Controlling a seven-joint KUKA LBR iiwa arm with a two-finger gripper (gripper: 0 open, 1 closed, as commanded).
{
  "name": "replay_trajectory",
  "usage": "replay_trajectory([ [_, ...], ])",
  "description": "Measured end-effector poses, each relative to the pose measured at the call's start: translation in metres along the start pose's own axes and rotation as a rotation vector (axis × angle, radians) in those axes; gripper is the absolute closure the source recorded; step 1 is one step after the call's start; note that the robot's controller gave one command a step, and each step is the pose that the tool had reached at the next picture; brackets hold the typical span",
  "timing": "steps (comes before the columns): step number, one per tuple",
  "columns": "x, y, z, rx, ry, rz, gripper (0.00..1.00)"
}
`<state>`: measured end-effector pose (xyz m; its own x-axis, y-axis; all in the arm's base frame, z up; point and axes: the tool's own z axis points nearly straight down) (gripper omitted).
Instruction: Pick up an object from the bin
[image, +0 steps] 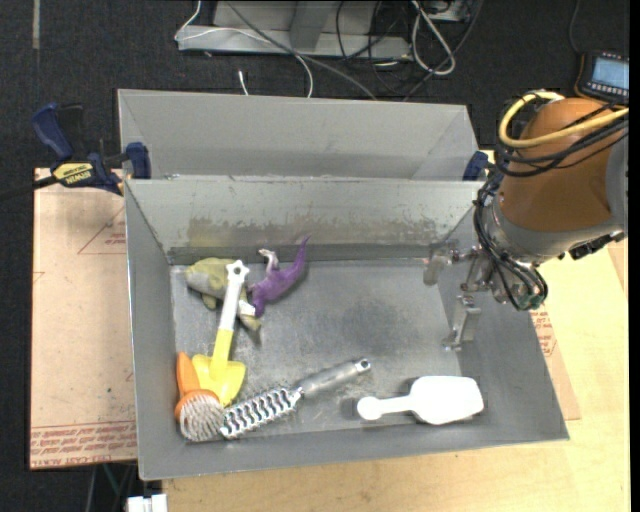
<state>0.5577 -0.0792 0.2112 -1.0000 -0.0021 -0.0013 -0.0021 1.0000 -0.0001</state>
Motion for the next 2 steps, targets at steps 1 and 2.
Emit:
replay_trajectory([
  [1,0.000,0.000,0.000,0.000,0.000,0.000,0.00],
  [2,-0.001,-0.017,0.074,-0.001,-0.001,-0.195,0.00],
])
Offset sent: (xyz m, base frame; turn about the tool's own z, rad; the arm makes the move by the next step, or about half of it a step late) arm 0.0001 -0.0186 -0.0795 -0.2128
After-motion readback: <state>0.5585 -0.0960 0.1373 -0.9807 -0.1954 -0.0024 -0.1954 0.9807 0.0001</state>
